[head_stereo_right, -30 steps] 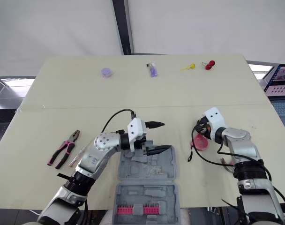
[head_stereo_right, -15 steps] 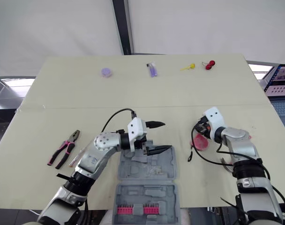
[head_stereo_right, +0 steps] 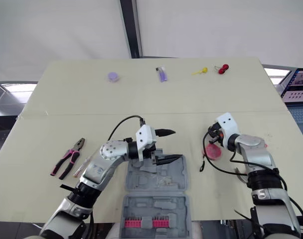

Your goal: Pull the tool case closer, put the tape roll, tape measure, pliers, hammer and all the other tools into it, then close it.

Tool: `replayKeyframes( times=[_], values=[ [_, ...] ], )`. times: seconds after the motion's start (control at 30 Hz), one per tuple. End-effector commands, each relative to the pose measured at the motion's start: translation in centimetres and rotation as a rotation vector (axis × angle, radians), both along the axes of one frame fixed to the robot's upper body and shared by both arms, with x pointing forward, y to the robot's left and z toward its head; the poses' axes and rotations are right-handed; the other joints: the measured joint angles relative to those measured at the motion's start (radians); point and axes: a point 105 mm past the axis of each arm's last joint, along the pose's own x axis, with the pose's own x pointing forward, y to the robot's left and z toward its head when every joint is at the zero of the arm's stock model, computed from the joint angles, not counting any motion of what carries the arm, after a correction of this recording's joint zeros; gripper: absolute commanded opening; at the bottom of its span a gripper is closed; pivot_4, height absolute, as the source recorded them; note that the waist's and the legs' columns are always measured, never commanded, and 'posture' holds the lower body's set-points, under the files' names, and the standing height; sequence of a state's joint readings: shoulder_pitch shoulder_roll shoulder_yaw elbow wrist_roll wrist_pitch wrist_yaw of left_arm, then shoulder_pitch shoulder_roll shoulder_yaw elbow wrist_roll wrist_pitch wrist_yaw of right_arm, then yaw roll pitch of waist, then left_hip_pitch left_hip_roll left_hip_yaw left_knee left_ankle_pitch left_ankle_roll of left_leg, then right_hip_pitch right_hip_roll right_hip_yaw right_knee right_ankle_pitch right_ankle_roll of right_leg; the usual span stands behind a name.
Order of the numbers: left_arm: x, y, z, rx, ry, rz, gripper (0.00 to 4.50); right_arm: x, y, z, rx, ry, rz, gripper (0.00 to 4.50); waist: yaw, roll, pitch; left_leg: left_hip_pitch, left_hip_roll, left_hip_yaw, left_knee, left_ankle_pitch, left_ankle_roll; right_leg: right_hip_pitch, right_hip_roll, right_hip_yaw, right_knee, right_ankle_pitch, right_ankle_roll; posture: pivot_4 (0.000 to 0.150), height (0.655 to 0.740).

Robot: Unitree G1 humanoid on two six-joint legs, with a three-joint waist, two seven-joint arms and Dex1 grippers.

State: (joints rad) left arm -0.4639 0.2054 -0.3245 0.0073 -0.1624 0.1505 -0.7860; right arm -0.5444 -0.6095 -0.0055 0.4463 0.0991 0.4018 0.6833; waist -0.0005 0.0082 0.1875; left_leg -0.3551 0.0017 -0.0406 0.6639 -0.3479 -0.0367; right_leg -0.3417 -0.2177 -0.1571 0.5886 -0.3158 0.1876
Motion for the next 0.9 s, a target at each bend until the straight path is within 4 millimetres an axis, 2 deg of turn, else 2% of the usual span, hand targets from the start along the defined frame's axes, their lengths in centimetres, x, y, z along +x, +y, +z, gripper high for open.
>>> replayKeyframes(
  times=[0.03,0.1,0.2,0.23,0.4,0.63,0.73,0.8,0.9],
  values=[
    [-0.5,-0.4,1.4,-0.029,-0.054,-0.020,4.50,0.2,-0.1,1.2,0.002,-0.039,0.001,0.17,0.000,0.000,0.000,0.000,0.000,0.000,0.000,0.000,0.000,0.000,0.000,0.000,0.000,0.000,0.000,0.150,0.7400],
    [-0.5,-0.4,1.4,-0.029,-0.052,-0.019,4.50,0.2,0.0,1.3,0.002,-0.042,0.006,0.17,0.000,0.000,0.000,0.000,0.000,0.000,0.000,0.000,0.000,0.000,0.000,0.000,0.000,0.000,0.000,0.150,0.7400],
    [-0.4,0.2,1.3,-0.028,-0.048,0.004,4.50,-0.4,1.2,1.9,-0.012,-0.052,0.091,0.17,-0.001,0.000,0.000,0.000,0.000,0.000,0.000,0.000,0.000,0.000,0.000,0.000,0.000,0.000,0.000,0.150,0.7400],
    [-0.3,1.0,1.3,-0.035,-0.044,0.030,4.50,-0.8,2.0,2.5,-0.013,-0.060,0.139,0.17,-0.001,0.000,0.000,0.000,0.000,0.000,0.000,0.000,0.000,0.000,0.000,0.000,0.000,0.000,0.000,0.150,0.7400],
    [-0.6,6.0,1.4,-0.030,-0.052,0.169,4.50,-3.6,7.3,4.6,0.035,-0.067,0.385,0.17,-0.007,0.001,-0.001,0.001,0.001,0.000,-0.001,0.000,0.000,-0.001,0.001,0.001,0.000,0.000,0.000,0.150,0.7400],
    [-2.6,12.7,1.3,0.035,-0.074,0.315,4.50,-7.6,16.1,4.8,0.153,-0.044,0.645,0.17,0.002,0.001,-0.001,0.000,0.001,-0.001,0.000,0.000,0.000,0.000,0.000,0.001,0.000,0.000,0.000,0.150,0.7400],
    [-3.7,13.9,0.8,0.073,-0.080,0.313,4.50,-8.8,18.9,4.3,0.180,-0.024,0.707,0.17,0.005,0.001,-0.001,0.000,0.001,-0.002,0.000,0.000,0.000,0.000,0.000,0.001,0.000,0.000,0.000,0.150,0.7400],
    [-5.3,14.5,0.2,0.099,-0.049,0.277,4.50,-9.5,20.6,3.7,0.181,-0.006,0.742,0.17,0.004,0.001,-0.001,0.000,0.000,-0.002,0.000,0.000,0.000,0.000,0.000,0.001,0.000,0.000,0.000,0.150,0.7400],
    [-6.9,15.5,-0.6,0.140,-0.026,0.254,4.50,-9.8,21.7,3.2,0.175,0.012,0.756,0.17,-0.001,0.001,-0.001,0.001,0.000,-0.002,-0.001,0.000,0.000,-0.001,0.001,0.001,0.001,0.000,0.000,0.150,0.7400]
  ],
)
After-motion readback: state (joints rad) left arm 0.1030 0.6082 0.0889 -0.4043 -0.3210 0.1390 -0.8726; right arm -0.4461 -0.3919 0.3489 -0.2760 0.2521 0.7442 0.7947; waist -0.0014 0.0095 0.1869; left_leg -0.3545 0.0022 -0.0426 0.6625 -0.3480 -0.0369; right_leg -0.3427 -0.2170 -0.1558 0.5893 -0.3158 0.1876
